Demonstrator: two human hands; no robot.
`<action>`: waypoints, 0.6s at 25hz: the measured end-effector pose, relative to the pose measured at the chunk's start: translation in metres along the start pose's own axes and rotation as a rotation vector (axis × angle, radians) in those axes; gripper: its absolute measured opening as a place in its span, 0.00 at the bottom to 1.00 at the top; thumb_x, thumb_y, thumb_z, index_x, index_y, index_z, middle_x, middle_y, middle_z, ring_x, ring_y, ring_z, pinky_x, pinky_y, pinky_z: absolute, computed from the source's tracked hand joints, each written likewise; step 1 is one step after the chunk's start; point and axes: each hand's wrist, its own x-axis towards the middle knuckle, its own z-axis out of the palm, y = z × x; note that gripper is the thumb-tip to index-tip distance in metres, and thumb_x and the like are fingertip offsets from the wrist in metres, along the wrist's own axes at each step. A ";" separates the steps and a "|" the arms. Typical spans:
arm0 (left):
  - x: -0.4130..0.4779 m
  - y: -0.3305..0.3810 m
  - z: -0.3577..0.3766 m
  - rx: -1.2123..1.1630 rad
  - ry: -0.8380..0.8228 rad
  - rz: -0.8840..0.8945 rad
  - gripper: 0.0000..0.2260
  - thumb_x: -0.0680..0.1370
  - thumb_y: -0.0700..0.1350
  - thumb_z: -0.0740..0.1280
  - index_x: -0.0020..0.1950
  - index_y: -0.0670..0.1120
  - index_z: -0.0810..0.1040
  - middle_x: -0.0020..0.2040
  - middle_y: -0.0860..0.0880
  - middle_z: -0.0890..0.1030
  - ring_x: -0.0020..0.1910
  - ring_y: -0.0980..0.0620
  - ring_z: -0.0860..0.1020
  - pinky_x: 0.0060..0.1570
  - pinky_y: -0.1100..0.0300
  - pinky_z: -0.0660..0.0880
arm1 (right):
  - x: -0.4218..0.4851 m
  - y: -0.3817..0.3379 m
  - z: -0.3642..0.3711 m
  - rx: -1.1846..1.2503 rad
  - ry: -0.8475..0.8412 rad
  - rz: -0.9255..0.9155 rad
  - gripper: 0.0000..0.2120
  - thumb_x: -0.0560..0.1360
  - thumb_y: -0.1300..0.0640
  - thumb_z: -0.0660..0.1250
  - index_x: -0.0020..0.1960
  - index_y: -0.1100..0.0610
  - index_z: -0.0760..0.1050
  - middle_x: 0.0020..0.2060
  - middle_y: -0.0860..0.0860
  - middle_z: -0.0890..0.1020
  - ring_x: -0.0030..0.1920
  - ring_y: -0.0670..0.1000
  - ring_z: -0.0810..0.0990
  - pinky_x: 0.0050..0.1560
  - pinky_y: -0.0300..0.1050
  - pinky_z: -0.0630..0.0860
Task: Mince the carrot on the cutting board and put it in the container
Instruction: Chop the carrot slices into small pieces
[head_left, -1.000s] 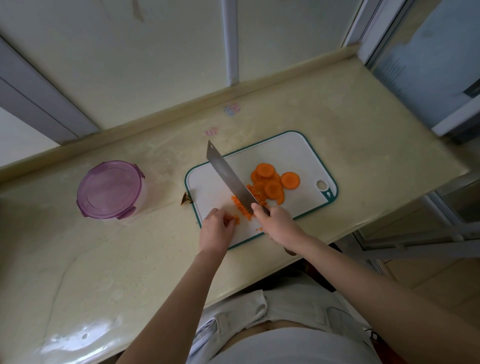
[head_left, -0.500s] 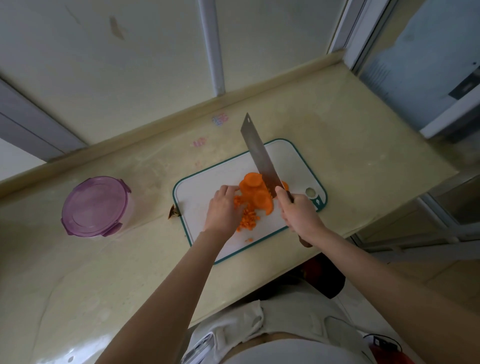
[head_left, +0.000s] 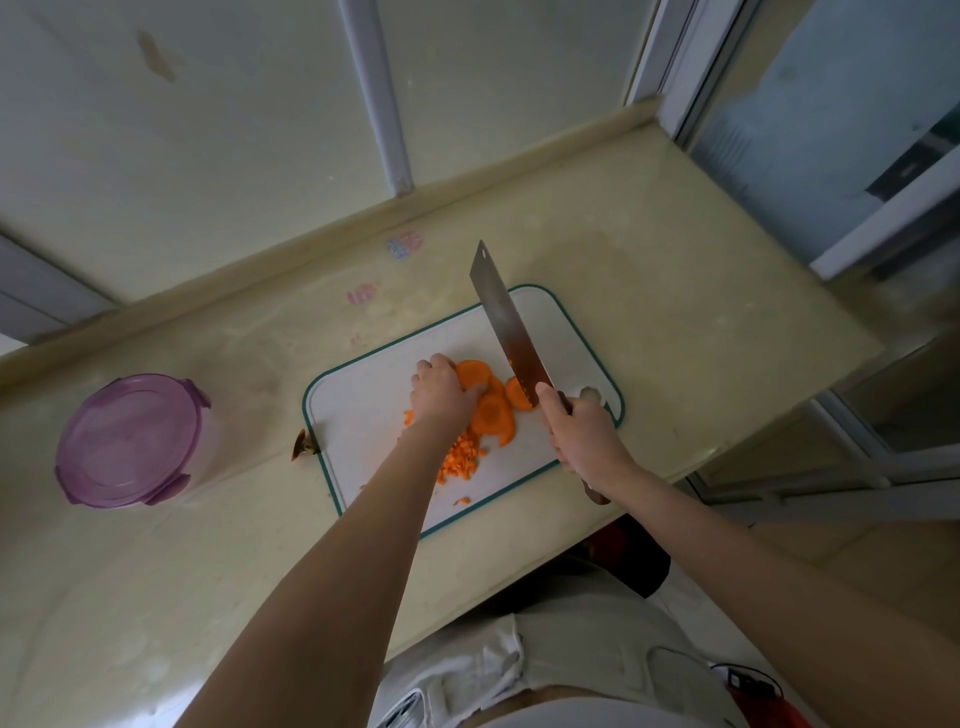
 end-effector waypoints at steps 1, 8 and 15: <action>0.001 0.000 0.001 -0.031 -0.018 -0.035 0.26 0.75 0.52 0.68 0.66 0.40 0.65 0.63 0.41 0.68 0.62 0.42 0.69 0.61 0.49 0.71 | 0.001 0.001 -0.001 -0.002 -0.003 -0.001 0.20 0.79 0.43 0.58 0.34 0.54 0.64 0.30 0.55 0.68 0.29 0.53 0.67 0.31 0.47 0.62; -0.002 0.013 -0.014 0.001 -0.125 0.022 0.17 0.75 0.47 0.68 0.61 0.41 0.73 0.56 0.42 0.76 0.55 0.45 0.74 0.46 0.59 0.69 | 0.005 0.005 -0.002 -0.012 -0.033 -0.013 0.20 0.79 0.43 0.58 0.33 0.54 0.63 0.27 0.52 0.66 0.26 0.50 0.65 0.29 0.45 0.61; -0.020 0.008 -0.033 -0.308 0.130 0.089 0.14 0.77 0.45 0.67 0.59 0.43 0.70 0.54 0.42 0.75 0.53 0.44 0.73 0.46 0.58 0.68 | 0.003 0.006 0.006 -0.011 -0.055 -0.043 0.23 0.78 0.42 0.58 0.31 0.55 0.65 0.24 0.51 0.65 0.24 0.49 0.64 0.27 0.44 0.60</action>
